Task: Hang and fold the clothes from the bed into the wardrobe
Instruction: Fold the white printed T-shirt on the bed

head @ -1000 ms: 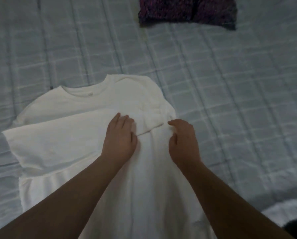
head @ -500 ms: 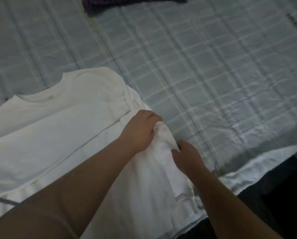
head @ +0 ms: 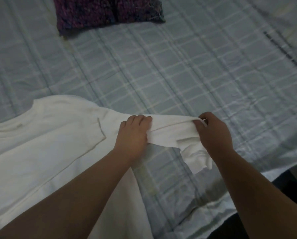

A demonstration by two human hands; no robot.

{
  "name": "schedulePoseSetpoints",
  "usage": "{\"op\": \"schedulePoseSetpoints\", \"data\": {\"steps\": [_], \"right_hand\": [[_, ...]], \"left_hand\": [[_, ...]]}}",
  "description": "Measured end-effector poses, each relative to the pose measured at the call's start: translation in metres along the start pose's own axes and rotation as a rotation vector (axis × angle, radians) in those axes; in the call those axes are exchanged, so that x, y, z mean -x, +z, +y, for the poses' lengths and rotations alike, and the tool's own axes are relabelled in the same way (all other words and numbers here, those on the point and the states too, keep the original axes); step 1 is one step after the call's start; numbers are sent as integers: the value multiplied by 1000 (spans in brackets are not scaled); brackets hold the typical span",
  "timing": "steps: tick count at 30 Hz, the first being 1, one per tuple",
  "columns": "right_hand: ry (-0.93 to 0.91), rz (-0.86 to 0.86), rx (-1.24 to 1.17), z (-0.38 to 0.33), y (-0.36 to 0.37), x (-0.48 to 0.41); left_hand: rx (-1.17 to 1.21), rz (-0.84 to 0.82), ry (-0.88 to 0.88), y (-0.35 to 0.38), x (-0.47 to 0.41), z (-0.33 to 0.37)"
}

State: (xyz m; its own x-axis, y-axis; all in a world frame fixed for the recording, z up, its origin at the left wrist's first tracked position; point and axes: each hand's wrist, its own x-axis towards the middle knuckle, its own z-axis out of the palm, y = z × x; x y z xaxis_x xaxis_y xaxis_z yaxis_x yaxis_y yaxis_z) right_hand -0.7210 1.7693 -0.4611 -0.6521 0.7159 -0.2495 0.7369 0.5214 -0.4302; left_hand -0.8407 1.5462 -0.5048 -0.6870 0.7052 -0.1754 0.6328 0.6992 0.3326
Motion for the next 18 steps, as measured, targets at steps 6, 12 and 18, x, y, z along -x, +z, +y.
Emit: {"op": "schedulePoseSetpoints", "data": {"steps": [6, 12, 18], "right_hand": [[134, -237, 29, 34, 16, -12], [178, -438, 59, 47, 11, -6], [86, -160, 172, 40, -15, -38]], "left_hand": [[-57, -26, 4, -2, -23, 11], [-68, -86, 53, 0, -46, 27], [-68, -47, 65, 3, -59, 32]]}}
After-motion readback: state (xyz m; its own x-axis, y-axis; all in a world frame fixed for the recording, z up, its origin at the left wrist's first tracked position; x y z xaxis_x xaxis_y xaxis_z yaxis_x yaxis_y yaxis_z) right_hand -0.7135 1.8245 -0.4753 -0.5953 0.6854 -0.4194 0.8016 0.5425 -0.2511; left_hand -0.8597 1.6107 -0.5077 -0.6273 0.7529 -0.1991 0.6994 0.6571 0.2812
